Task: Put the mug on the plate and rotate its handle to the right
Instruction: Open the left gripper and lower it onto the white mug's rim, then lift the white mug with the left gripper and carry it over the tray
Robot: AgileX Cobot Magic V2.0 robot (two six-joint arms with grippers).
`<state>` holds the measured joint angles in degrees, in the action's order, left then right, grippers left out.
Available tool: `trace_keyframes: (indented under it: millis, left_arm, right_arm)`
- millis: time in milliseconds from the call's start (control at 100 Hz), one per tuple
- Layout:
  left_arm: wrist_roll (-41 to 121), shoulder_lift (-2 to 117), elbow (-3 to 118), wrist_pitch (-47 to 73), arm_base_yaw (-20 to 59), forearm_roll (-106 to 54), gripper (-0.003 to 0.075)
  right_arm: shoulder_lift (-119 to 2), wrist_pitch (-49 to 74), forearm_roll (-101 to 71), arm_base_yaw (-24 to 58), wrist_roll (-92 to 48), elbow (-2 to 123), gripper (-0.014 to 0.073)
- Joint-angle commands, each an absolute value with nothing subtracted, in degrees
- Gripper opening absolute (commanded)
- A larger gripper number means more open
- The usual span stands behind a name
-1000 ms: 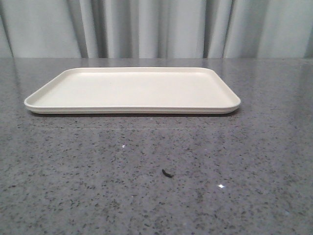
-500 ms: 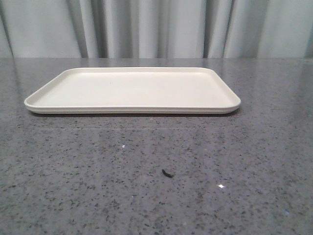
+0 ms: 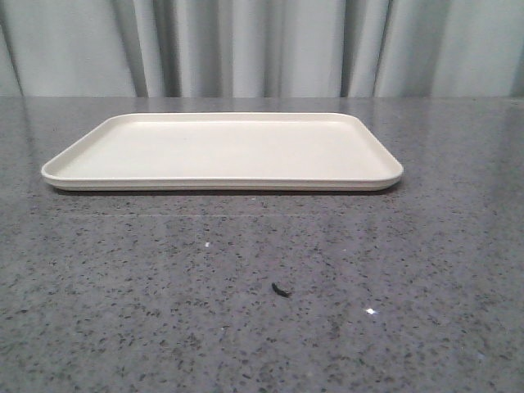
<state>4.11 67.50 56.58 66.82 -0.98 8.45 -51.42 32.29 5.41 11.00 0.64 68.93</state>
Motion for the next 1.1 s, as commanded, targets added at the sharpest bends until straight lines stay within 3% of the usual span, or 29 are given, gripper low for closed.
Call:
trace_keyframes:
  millis: [0, 670, 930, 1090]
  left_arm:
    - [4.91, 66.72, 57.94, 64.65, -0.64, 7.08, -0.0018]
    - [8.10, 65.56, 68.07, 67.56, -0.64, 1.69, -0.0018]
    - [12.41, 66.60, 76.27, 67.24, -0.23, -11.79, -0.0019]
    - [13.47, 70.55, 84.40, 67.12, 3.90, -16.32, -0.0019]
  right_arm:
    - [-51.25, 28.32, 6.19, 10.90, 0.00, 70.90, 0.0360]
    - [-51.25, 28.26, 6.19, 10.90, 0.00, 70.90, 0.0360]
    - [-51.25, 28.26, 6.26, 10.90, 0.00, 70.90, 0.0360]
    - [-51.25, 28.26, 6.83, 10.90, 0.00, 70.90, 0.0360]
